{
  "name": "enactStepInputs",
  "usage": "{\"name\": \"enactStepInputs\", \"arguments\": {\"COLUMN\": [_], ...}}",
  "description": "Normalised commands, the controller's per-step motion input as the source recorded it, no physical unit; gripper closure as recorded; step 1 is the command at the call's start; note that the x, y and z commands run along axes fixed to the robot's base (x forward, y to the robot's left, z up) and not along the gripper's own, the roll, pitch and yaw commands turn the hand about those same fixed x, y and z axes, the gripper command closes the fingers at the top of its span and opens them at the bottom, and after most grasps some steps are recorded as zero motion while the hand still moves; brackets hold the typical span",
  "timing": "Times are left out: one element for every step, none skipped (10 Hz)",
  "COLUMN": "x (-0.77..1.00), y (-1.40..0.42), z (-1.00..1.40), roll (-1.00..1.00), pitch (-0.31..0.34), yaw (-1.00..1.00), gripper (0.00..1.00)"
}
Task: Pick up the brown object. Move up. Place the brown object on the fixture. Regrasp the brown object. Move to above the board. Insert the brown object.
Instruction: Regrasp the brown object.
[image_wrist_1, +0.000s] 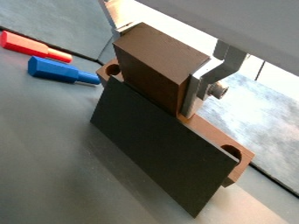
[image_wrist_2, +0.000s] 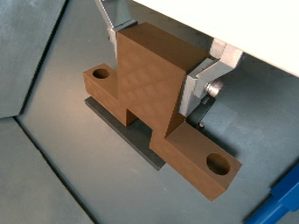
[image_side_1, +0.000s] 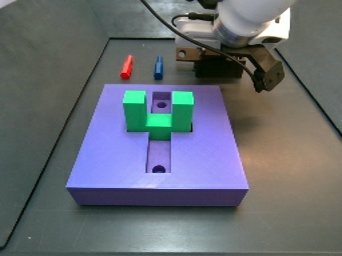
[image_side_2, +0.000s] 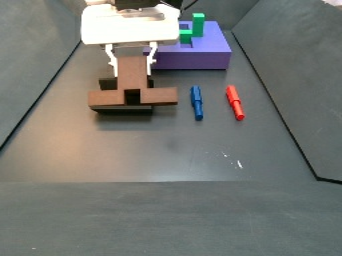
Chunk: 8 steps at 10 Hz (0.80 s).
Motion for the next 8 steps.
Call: {"name": "enactStepInputs", "arguments": {"x": [0.0, 0.0, 0.0, 0.0, 0.0, 0.0, 0.0, 0.0], "y": [0.0, 0.0, 0.0, 0.0, 0.0, 0.0, 0.0, 0.0], "z": [0.0, 0.0, 0.0, 0.0, 0.0, 0.0, 0.0, 0.0], "roll": [0.0, 0.0, 0.0, 0.0, 0.0, 0.0, 0.0, 0.0], "pitch": [0.0, 0.0, 0.0, 0.0, 0.0, 0.0, 0.0, 0.0], "yaw": [0.0, 0.0, 0.0, 0.0, 0.0, 0.0, 0.0, 0.0], "gripper": [1.0, 1.0, 1.0, 1.0, 1.0, 1.0, 1.0, 1.0]}}
